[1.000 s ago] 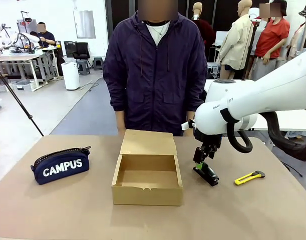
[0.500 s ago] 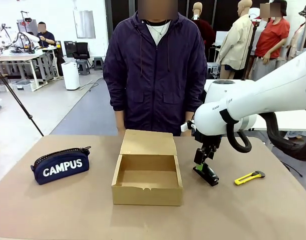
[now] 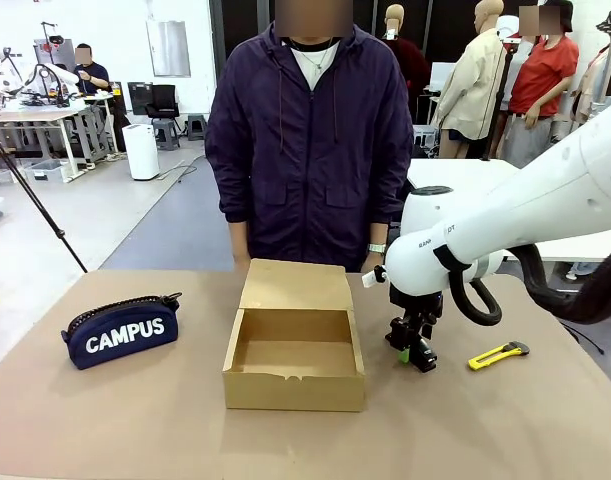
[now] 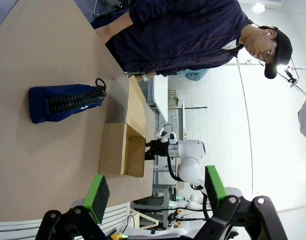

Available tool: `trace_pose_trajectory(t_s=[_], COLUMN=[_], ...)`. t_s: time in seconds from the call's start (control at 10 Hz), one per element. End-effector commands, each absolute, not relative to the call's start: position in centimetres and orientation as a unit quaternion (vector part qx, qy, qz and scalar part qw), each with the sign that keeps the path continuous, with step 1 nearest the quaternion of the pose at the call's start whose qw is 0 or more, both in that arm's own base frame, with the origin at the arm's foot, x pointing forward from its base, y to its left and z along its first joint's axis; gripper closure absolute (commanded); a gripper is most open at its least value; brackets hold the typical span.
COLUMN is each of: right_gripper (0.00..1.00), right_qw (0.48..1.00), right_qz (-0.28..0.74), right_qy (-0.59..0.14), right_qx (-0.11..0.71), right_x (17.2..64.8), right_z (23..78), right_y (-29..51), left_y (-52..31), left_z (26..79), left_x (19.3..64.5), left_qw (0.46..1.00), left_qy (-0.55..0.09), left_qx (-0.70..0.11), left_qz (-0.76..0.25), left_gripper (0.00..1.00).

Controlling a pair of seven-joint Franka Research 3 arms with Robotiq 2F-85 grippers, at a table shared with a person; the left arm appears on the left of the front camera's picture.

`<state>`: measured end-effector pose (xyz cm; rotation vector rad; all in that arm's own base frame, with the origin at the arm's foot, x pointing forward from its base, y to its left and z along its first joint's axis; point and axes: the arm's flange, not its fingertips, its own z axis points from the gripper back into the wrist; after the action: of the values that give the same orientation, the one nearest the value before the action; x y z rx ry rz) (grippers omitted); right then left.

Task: Pack the items into the box.
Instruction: Pick up the item indicated by the person and place it inside the Mailer Box.

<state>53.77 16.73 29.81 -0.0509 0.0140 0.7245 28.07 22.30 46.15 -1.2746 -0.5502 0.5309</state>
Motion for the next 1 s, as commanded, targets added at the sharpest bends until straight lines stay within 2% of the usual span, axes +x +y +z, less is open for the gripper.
trace_pose_trajectory(t_s=[0.0, 0.1, 0.9], right_gripper=[0.56, 1.00, 1.00], right_qw=[0.939, 0.940, 0.945], right_qz=[0.342, 0.341, 0.325], right_qy=[0.015, 0.016, 0.036], right_qx=[-0.029, -0.026, -0.019], right_x=[54.64, 54.65, 54.43], right_z=[30.64, 30.66, 31.61], right_y=[17.07, 17.10, 17.00], left_y=[22.36, 22.36, 22.36], left_z=[46.27, 46.27, 46.27], left_x=[27.94, 27.94, 27.94], left_qw=[0.734, 0.734, 0.734], left_qy=[-0.250, -0.250, -0.250], left_qx=[-0.584, -0.584, -0.584], left_qz=[0.239, 0.239, 0.239], left_gripper=[0.00, 0.00, 0.00])
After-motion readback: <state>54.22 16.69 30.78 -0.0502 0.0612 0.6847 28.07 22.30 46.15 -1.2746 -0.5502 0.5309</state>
